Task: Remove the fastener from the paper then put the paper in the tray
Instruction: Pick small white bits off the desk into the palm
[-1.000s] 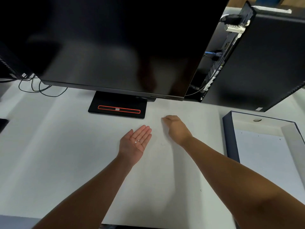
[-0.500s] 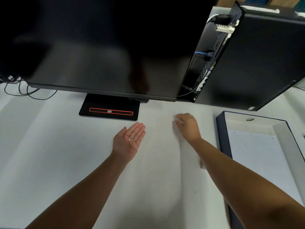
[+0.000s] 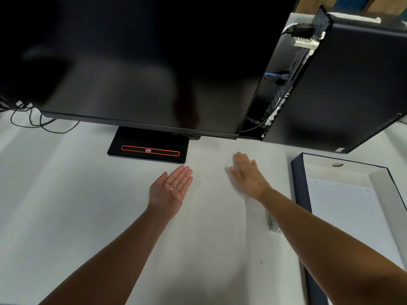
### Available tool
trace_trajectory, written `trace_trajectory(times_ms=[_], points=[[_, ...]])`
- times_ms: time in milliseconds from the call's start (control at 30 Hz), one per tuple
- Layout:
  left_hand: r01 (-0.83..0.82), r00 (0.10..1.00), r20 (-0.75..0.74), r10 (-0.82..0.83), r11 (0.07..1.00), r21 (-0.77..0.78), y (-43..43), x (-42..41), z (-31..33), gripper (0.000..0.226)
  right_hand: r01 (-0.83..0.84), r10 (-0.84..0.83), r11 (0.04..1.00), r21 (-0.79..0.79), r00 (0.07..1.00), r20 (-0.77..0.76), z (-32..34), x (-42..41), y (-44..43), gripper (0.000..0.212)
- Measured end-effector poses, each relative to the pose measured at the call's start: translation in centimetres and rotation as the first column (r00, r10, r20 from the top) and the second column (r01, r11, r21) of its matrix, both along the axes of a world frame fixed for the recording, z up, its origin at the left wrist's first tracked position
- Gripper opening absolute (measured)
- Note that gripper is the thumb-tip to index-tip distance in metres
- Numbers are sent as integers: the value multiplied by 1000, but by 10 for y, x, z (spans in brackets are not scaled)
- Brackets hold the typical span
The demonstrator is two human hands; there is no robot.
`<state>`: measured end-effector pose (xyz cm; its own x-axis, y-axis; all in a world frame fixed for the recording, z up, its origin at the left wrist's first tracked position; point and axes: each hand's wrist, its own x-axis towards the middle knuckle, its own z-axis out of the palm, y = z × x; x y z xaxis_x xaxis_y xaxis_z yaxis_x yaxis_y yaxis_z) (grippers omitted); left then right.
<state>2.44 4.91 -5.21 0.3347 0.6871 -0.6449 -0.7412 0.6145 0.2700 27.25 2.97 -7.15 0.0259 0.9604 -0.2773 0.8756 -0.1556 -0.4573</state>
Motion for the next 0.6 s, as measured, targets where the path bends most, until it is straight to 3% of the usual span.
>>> trace_trajectory(times_ms=[267, 400, 500, 600], points=[[19, 1000, 9, -19, 1000, 17, -1, 2, 2, 47, -219, 220, 973, 76, 975, -8, -1, -63, -41, 77], [16, 1000, -8, -16, 1000, 11, -2, -3, 0, 48, 60, -21, 976, 211, 983, -180, 2, -53, -35, 56], [7, 1000, -17, -7, 1000, 1, -3, -7, -3, 47, 271, -250, 952, 144, 957, -147, -3, -20, -11, 64], [7, 999, -31, -7, 1000, -6, -6, -8, -4, 47, 320, -310, 945, 67, 943, -122, -4, 6, 13, 70]])
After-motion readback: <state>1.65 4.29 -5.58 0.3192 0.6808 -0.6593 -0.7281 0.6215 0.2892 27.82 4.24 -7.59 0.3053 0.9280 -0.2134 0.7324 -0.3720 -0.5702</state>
